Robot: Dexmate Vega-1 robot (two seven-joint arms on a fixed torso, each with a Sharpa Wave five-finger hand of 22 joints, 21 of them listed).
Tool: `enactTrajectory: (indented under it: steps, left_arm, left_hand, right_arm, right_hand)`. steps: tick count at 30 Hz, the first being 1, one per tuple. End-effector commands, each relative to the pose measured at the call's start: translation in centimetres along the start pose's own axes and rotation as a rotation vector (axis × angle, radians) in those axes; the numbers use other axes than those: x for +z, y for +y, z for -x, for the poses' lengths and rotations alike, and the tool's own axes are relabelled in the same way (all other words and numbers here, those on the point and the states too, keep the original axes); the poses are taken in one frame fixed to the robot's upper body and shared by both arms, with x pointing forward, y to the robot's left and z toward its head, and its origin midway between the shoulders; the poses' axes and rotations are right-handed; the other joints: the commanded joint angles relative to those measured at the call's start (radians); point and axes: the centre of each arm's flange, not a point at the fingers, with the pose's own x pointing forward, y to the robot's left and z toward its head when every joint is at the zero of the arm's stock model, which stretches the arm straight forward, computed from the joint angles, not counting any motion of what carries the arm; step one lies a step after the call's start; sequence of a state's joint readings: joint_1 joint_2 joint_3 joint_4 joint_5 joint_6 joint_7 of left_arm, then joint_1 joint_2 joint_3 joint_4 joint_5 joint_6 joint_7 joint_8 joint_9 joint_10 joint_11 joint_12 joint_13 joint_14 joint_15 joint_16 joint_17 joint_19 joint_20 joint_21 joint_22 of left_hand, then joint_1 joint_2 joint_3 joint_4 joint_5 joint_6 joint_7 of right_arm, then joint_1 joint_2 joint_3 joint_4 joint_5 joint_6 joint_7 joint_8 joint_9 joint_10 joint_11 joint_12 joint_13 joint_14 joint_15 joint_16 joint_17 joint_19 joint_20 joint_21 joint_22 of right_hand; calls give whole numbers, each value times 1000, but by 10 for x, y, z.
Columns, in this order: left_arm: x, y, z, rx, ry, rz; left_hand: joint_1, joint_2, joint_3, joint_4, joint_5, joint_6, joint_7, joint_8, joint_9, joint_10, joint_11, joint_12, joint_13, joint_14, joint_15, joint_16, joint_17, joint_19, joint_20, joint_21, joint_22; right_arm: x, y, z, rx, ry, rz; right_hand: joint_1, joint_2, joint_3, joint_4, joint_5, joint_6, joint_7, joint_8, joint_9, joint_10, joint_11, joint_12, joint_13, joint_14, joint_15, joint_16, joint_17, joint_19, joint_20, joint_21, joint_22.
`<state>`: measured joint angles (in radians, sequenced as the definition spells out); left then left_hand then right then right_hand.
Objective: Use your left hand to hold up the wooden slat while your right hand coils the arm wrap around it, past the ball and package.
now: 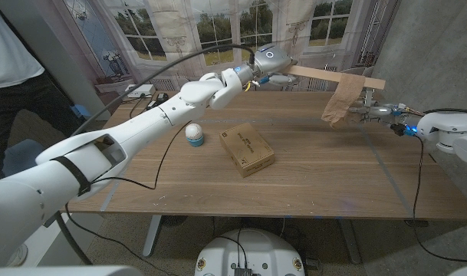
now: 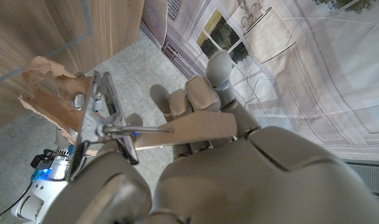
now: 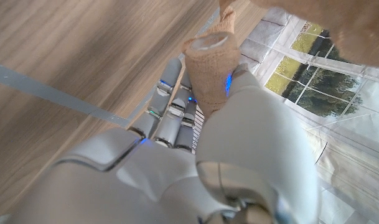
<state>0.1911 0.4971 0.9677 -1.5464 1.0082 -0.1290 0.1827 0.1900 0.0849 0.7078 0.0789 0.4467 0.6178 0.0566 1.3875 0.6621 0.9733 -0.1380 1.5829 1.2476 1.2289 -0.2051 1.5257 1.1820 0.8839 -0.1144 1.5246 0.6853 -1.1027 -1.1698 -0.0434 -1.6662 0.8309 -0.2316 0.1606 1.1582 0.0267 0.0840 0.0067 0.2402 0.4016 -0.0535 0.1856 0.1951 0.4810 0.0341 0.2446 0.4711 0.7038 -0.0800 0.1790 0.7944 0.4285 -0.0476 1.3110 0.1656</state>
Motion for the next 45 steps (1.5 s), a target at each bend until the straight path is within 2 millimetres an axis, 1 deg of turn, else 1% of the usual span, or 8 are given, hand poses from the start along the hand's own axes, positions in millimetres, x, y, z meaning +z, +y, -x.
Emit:
enactTrajectory:
  steps: [1, 12, 17, 20, 23, 26, 33, 45]
  left_arm:
    - [10, 6, -2, -141, 7, 104]
    - [11, 13, -6, -264, 23, 214]
    - [12, 16, -5, -291, 35, 243]
    - [13, 19, -6, -339, 45, 297]
    - [14, 19, -6, -377, 57, 355]
    - [14, 19, -4, -409, 62, 409]
    - [16, 15, -2, -486, 72, 537]
    - [30, 11, 1, -715, 57, 736]
  left_hand:
    - [-20, 34, 86, 92, -3, 4, 4, 9, 7, 17, -17, 5, 3, 9, -1, 8, 45, 8, -53, 2, 4]
    - [-18, 37, 87, 91, -5, 6, 11, 9, 5, 17, -16, 5, 3, 11, -1, 8, 44, 14, -54, 1, -3]
    - [-16, 39, 88, 91, -8, 6, 12, 10, 6, 21, -15, 5, 3, 13, -1, 7, 44, 15, -55, 6, 5]
    - [-14, 40, 88, 91, -9, 6, 11, 13, 9, 21, -13, 5, 3, 14, -1, 7, 44, 15, -54, 9, 10]
    - [-13, 41, 89, 91, -11, 7, 12, 12, 8, 22, -14, 5, 3, 15, -1, 7, 44, 16, -55, 11, 13]
    - [-12, 42, 89, 91, -12, 7, 13, 13, 9, 20, -14, 4, 3, 15, -1, 7, 44, 17, -56, 9, 9]
    - [-7, 44, 90, 89, -17, 6, 18, 14, 9, 19, -11, 5, 3, 18, -1, 7, 44, 23, -58, 4, -4]
    - [1, 48, 91, 86, -22, 5, 21, 14, 10, 17, -6, 5, 3, 20, -2, 6, 44, 29, -62, 3, -16]
  right_arm:
    - [6, 1, 7, 27, 32, 23]
    - [12, 1, 7, 37, 34, 34]
    - [13, 1, 8, 29, 15, 34]
    - [15, 0, 8, 35, 10, 37]
    - [17, 0, 10, 33, 2, 40]
    - [19, 0, 12, 23, -5, 47]
    - [18, 1, 15, 10, -30, 49]
    - [14, 2, 16, 20, -51, 42]
  right_hand:
    - [-33, -33, -19, 10, 13, -13, 3, 5, 1, -42, 5, -29, -9, -61, -7, 0, -19, 2, 7, -15, 5]
    - [-87, -88, -81, 32, 45, -74, 0, -2, 2, -125, -2, -61, -32, -177, 27, 2, -60, -48, 52, -57, 8]
    - [-129, -127, -127, 48, 73, -97, 8, 0, 2, -166, 24, -64, -45, -253, 63, 0, -83, -72, 95, -81, 8]
    - [-147, -136, -149, 56, 93, -121, 13, -2, 2, -195, 51, -64, -53, -293, 85, 1, -95, -98, 125, -100, 8]
    - [-189, -142, -185, 77, 124, -158, 15, -3, 2, -242, 66, -64, -69, -355, 120, 5, -118, -162, 204, -141, 9]
    - [-214, -139, -211, 90, 147, -198, 20, -4, 1, -295, 77, -66, -83, -424, 149, 1, -139, -220, 244, -180, 8]
    - [-227, -128, -229, 99, 167, -237, 12, -4, 1, -329, 75, -62, -96, -470, 161, 7, -156, -288, 228, -224, 8]
    - [-229, -116, -234, 102, 177, -246, 8, -1, 1, -330, 70, -56, -103, -486, 156, 11, -165, -294, 217, -237, 8]
